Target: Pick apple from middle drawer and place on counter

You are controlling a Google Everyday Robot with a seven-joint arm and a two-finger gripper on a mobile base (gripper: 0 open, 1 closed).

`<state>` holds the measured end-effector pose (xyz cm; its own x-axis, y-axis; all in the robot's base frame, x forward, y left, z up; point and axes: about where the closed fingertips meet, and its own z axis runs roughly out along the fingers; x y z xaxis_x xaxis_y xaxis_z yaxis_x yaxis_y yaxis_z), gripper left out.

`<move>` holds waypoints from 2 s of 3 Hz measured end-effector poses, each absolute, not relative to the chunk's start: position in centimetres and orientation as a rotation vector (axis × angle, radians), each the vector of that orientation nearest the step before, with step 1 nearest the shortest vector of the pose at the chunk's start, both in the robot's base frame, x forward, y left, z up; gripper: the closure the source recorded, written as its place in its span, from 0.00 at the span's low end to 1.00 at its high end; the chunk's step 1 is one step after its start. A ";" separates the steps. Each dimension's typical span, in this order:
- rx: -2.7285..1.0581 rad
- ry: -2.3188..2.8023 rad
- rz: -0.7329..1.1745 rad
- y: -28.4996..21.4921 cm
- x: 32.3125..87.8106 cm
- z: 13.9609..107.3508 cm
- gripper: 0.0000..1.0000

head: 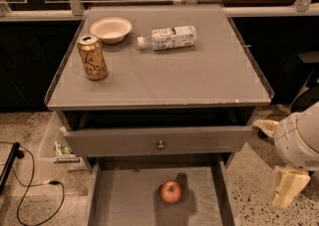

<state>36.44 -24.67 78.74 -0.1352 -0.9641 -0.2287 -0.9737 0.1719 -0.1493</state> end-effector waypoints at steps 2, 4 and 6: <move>-1.892 2.184 0.138 -23.7 36.3 76.2 0.00; -1.981 2.147 0.235 -22.7 36.7 61.4 0.00; -1.939 2.134 0.307 -22.8 37.5 54.4 0.00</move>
Offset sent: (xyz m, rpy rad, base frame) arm -0.0008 0.0222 -0.0609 0.0683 0.1309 0.0531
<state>37.50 -22.78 54.43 -0.0893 -0.9447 -0.3156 -0.9953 0.0964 -0.0067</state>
